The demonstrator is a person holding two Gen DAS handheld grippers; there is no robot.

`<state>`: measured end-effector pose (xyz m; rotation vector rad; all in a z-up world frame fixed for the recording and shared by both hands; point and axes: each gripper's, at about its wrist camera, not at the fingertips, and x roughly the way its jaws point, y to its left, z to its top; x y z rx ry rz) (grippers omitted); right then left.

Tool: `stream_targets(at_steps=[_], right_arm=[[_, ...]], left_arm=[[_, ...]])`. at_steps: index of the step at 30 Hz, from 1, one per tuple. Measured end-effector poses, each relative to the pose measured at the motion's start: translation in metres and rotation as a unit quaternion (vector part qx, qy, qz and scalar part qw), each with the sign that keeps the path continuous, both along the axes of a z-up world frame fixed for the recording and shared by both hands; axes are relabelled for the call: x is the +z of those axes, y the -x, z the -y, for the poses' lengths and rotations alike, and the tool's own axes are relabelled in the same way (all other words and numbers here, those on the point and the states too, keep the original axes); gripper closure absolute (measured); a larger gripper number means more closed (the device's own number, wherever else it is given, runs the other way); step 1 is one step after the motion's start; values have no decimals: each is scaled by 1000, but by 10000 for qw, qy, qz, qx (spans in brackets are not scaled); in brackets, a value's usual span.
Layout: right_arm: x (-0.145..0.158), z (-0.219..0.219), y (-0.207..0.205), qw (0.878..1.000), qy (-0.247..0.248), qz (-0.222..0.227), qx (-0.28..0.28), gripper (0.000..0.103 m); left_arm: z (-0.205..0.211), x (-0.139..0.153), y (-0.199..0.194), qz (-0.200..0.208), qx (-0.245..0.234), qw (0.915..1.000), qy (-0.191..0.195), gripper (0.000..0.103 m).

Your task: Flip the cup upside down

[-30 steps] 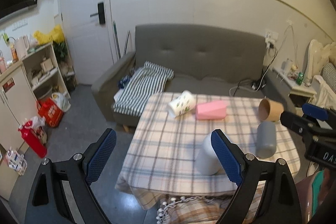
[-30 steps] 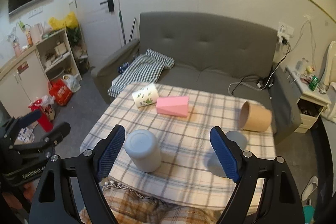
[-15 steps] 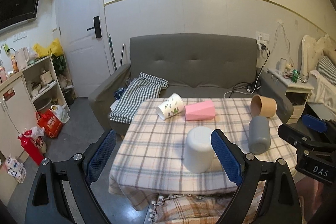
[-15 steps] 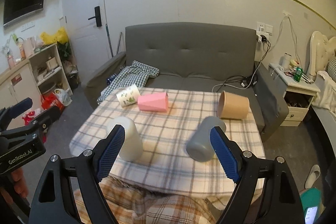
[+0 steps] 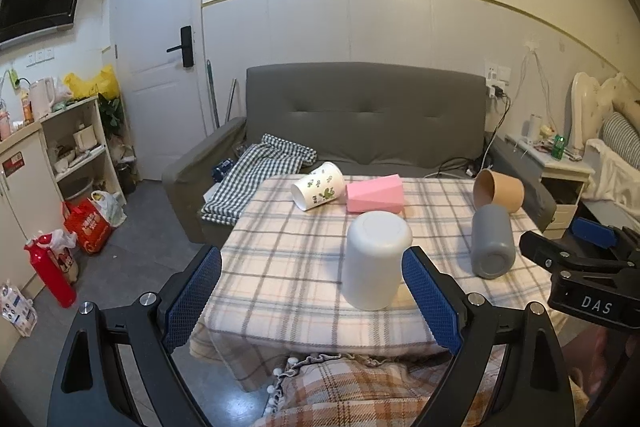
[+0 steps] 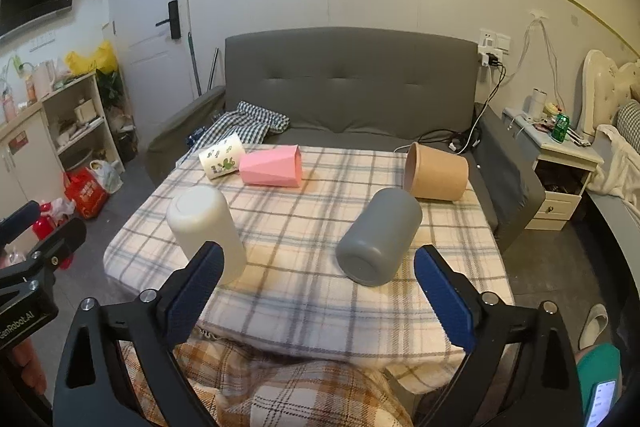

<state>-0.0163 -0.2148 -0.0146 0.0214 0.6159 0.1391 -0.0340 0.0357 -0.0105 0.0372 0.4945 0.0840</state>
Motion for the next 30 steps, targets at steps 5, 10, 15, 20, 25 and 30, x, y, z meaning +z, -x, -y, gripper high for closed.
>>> stream_targets(at_steps=[5, 10, 15, 20, 25, 30], right_arm=[[-2, 2, 0, 10000, -13, 9, -58, 0], [-5, 1, -1, 10000, 0, -35, -44, 0], [-7, 0, -1, 10000, 3, -68, -29, 0], [-8, 0, -1, 10000, 8, -76, -40, 0], [-9, 0, -1, 9999, 11, -87, -49, 0], [-10, 0, 0, 9999, 11, -106, -44, 0]], left_arm=[[1, -5, -1, -79, 147, 9998, -130, 8], [-1, -9, -3, -124, 279, 9993, -192, 8], [-2, -11, -3, -141, 285, 9994, -132, 8], [-3, -11, -4, -147, 246, 9995, -120, 8], [-2, -11, -4, -155, 232, 9995, -123, 8], [-1, -11, -4, -141, 176, 9997, -121, 7]])
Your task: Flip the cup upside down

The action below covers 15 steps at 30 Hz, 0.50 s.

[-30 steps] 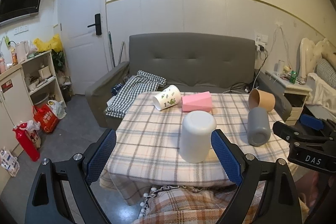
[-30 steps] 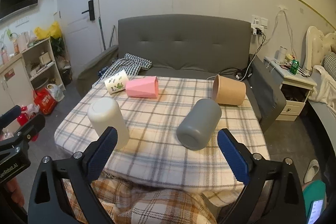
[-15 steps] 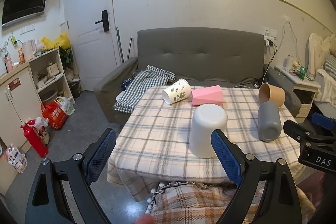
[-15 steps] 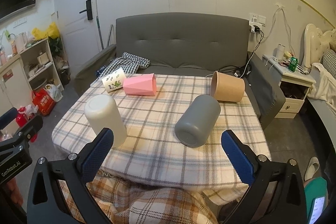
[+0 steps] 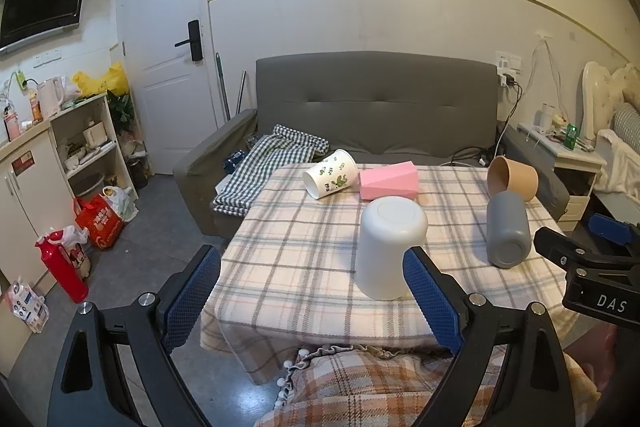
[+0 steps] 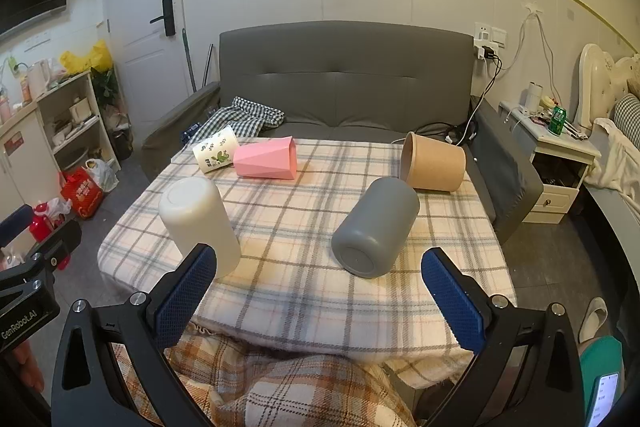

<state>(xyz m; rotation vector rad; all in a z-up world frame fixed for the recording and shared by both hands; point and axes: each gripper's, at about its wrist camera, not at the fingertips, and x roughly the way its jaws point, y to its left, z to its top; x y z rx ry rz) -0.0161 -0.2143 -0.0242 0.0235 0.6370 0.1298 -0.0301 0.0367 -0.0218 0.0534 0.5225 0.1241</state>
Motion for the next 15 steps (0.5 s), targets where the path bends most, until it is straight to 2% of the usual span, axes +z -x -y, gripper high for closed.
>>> stream_targets(at_steps=[3, 15], right_arm=[[-1, 0, 0, 10000, -6, -5, -3, 0], [0, 0, -1, 10000, -10, -9, -5, 0]], left_arm=[[1, 0, 1, 42, 14, 10000, -3, 0], [0, -1, 2, 12, 21, 10000, 3, 0]])
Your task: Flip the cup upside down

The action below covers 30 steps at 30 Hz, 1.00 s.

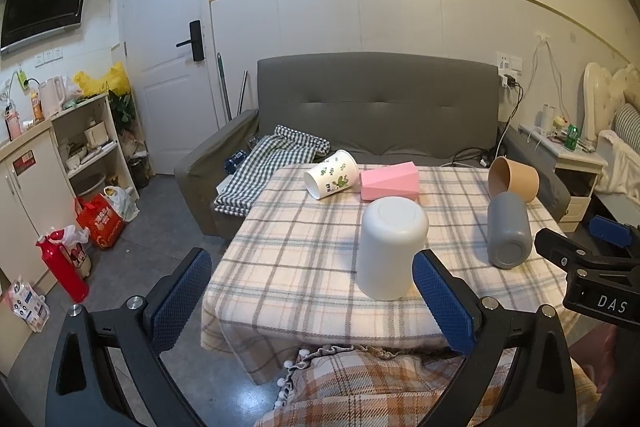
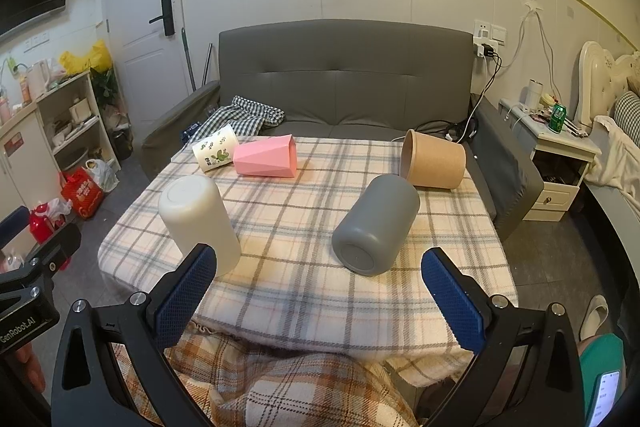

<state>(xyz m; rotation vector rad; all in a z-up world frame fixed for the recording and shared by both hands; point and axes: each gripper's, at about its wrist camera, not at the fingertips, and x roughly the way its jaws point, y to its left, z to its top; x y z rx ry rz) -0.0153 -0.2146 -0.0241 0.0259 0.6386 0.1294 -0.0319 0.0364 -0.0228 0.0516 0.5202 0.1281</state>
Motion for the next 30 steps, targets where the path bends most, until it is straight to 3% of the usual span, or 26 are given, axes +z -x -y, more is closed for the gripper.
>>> stream_targets(at_steps=[30], right_arm=[[-3, 0, 2, 10000, -49, -26, -46, 0]], left_arm=[[0, -6, 3, -8, 18, 10000, -10, 0]])
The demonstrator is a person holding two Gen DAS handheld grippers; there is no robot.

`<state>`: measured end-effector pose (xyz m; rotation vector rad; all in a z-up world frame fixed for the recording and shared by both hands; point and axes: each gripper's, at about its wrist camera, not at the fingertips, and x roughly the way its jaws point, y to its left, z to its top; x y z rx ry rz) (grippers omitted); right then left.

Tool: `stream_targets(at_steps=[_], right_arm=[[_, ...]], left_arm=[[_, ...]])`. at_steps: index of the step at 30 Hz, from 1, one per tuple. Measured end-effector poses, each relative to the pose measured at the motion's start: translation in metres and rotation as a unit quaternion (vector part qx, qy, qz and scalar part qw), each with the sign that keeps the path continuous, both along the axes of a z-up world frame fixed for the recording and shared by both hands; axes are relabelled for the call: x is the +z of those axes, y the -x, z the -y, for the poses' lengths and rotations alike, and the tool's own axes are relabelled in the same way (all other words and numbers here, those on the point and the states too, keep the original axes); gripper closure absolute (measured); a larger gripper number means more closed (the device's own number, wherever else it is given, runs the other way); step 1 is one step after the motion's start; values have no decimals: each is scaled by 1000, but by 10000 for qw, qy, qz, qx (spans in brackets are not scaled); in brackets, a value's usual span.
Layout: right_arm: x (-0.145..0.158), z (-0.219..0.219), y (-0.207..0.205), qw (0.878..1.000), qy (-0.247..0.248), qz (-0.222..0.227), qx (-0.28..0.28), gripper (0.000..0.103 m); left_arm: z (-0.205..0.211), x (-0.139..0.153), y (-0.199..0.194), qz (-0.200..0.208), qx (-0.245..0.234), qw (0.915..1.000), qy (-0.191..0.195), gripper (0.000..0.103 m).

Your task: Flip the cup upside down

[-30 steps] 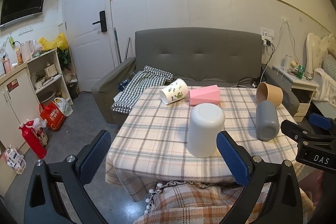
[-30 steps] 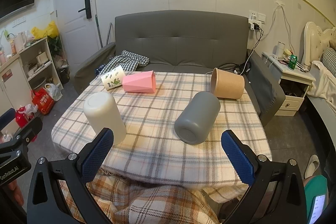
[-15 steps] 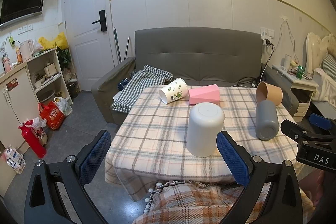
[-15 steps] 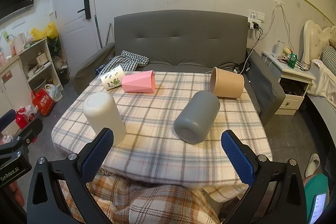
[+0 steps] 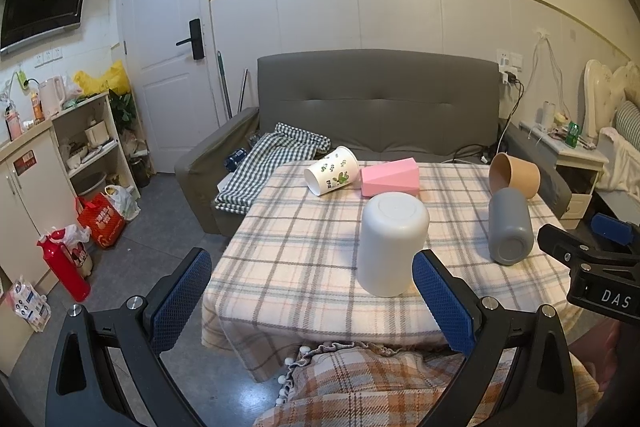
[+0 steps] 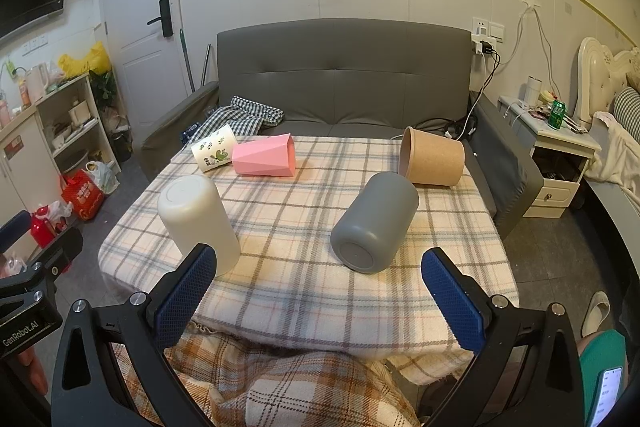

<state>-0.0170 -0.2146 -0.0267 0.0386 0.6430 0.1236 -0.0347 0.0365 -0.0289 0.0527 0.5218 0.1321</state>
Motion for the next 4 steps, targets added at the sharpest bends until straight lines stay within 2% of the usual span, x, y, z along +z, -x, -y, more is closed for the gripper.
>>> stream_targets(at_steps=[4], right_arm=[[0, 0, -1, 10000, 2, -4, 7, 0]], left_arm=[[0, -1, 0, -9, -20, 10000, 23, 0]])
